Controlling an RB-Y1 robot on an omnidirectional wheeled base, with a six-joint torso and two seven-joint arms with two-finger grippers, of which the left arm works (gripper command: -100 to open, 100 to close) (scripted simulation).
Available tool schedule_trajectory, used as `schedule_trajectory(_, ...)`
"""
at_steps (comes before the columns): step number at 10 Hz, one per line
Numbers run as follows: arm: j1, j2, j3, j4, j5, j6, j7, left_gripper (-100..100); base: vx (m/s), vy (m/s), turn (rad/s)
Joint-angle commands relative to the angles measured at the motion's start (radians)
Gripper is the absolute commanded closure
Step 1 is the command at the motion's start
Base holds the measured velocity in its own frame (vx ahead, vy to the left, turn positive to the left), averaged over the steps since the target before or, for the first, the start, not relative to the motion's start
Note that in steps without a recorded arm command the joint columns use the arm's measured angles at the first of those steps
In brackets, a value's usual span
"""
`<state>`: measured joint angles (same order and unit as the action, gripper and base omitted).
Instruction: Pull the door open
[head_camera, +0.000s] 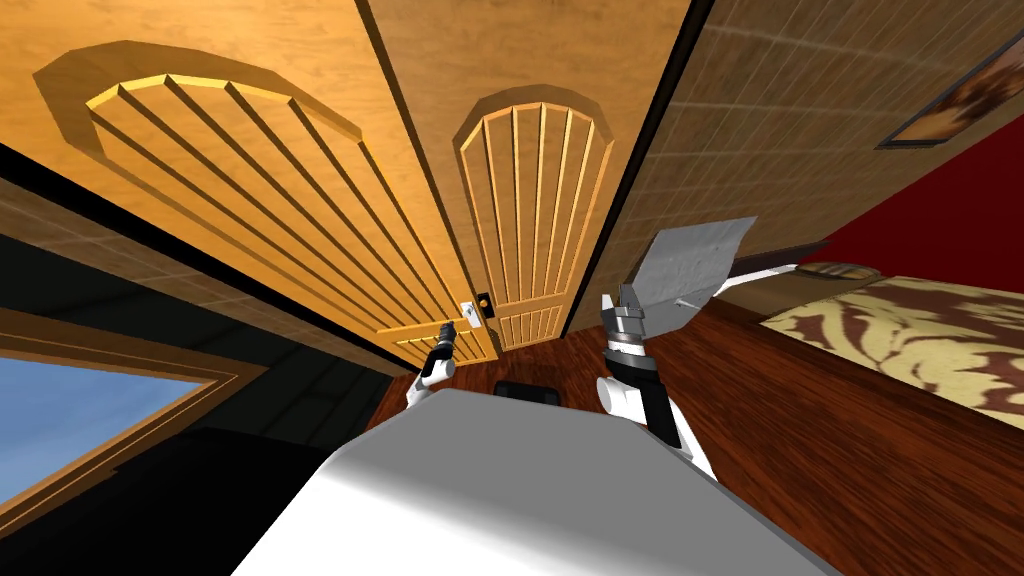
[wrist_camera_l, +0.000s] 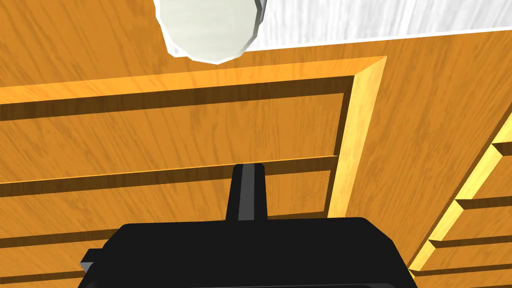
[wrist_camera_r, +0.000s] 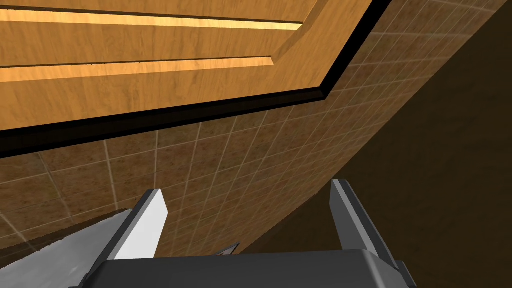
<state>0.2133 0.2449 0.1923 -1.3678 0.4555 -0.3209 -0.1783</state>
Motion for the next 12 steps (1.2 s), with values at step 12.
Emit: schedule_trajectory(12,0.014,0.003,-0.004,0.005,0.001,-0.010,0.006,-100,-0.037,0.003,-0.006)
